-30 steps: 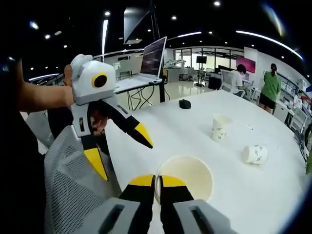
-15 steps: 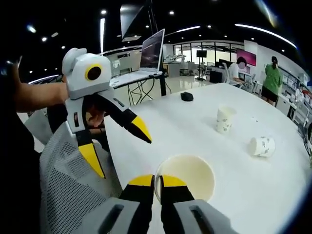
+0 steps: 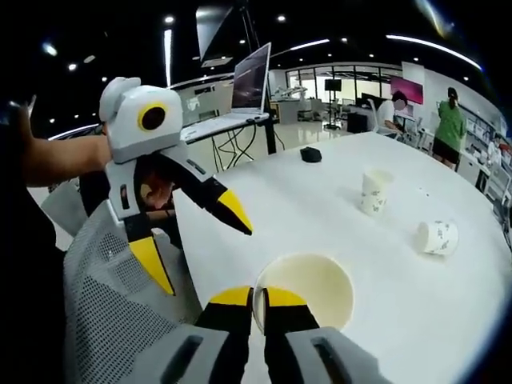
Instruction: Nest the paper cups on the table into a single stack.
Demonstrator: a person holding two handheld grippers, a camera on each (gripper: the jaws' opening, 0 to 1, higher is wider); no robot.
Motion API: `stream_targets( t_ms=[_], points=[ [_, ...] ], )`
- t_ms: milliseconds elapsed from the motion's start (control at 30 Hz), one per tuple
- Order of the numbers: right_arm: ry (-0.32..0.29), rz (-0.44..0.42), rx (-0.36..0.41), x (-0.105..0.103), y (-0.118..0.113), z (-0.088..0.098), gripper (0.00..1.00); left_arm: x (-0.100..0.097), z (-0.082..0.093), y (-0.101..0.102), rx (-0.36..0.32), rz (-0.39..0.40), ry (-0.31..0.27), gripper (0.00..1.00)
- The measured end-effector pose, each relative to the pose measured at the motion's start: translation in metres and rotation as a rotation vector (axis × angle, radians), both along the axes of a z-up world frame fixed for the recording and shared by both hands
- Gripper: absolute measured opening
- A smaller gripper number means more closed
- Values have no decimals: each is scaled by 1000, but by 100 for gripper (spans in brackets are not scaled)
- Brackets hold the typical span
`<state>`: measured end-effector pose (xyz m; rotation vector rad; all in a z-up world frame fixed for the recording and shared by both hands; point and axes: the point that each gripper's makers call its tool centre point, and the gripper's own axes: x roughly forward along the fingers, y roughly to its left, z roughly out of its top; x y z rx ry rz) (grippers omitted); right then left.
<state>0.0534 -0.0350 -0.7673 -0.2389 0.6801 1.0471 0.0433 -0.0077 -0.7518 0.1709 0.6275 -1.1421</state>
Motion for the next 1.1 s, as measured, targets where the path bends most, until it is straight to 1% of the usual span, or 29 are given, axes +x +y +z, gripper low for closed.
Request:
stream_targets(
  t_ms=[400,600,700,800,1000,1100],
  points=[
    [-14,9,-10,-1,-1,1,2,2,1,2,0,5,-3,56],
    [-32,6,13,0,0,8,5,5,4,3,1,9,-9,56],
    [-49,-2,33,1,-1,16,7,9,4,5,1,10,-12,56],
    [-68,-18,52,2,-4,23,9,15,5,6,-2,16,-12,56],
    [-99,-64,63,6,-18,29,16,29,9,8,-17,30,-19,55],
    [-111,-95,72,8,-26,31,22,45,11,10,-6,50,-38,54]
  ],
)
